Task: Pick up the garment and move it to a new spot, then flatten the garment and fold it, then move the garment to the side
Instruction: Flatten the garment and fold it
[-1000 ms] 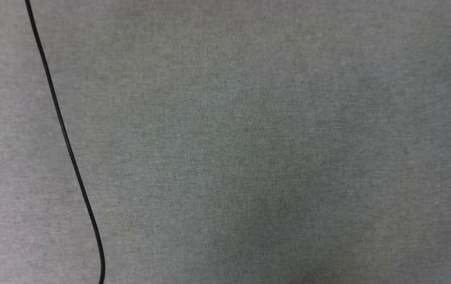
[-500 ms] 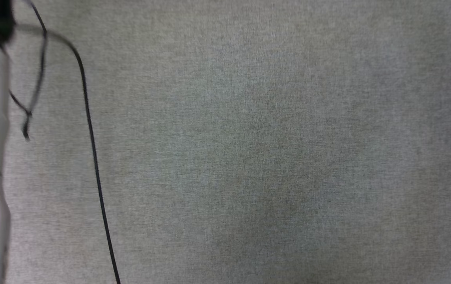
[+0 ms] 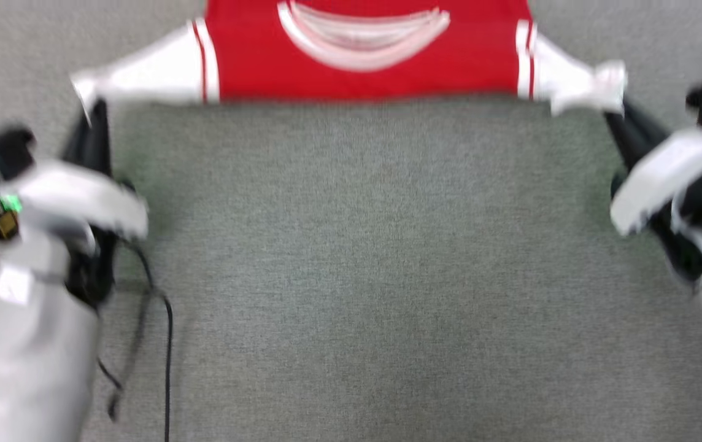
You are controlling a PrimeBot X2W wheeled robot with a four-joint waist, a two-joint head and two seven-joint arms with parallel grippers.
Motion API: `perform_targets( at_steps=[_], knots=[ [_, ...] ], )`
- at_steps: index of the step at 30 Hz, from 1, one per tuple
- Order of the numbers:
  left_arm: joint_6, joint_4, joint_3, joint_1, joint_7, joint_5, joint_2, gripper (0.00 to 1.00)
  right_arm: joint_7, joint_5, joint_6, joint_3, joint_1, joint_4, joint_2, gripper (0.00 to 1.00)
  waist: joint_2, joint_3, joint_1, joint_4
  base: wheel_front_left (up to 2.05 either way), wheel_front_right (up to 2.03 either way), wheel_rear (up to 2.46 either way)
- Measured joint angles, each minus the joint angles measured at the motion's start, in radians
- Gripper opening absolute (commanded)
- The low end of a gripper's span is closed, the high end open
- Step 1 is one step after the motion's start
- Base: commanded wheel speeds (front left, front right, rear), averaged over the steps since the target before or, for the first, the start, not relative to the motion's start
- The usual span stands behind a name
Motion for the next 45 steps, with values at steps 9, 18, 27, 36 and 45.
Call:
perform_targets(
  at_steps=[9, 18, 27, 36, 45],
  knots=[
    [0.057, -0.148, 0.012, 0.353, 0.001, 0.005, -0.036, 0.00, 0.019, -0.004, 0.000, -0.085, 0.337, -0.116, 0.023, 0.00, 0.0000, -0.131, -0.0002, -0.001, 0.00, 0.00, 0.00],
    [0.132, -0.299, 0.031, 0.634, 0.040, -0.036, -0.045, 0.00, 0.089, -0.097, 0.000, -0.209, 0.612, -0.227, 0.061, 0.00, 0.0001, -0.238, -0.0002, -0.006, 0.00, 0.00, 0.00],
    [0.194, -0.410, 0.007, 0.811, 0.062, -0.020, -0.054, 0.00, 0.145, -0.216, 0.000, -0.333, 0.847, -0.340, 0.143, 0.00, 0.0001, -0.298, -0.0001, 0.018, 0.00, 0.00, 0.00],
    [0.211, -0.527, -0.046, 0.838, 0.053, 0.030, -0.061, 0.00, 0.180, -0.240, -0.001, -0.364, 0.898, -0.475, 0.211, 1.00, 0.0001, -0.318, -0.0001, 0.048, 0.00, 0.00, 0.00],
    [0.219, -0.601, -0.077, 0.761, 0.050, 0.073, -0.063, 0.00, 0.147, -0.210, -0.001, -0.473, 0.617, -0.399, 0.183, 1.00, 0.0000, -0.262, 0.0002, 0.070, 0.00, 0.00, 0.00]
  ],
)
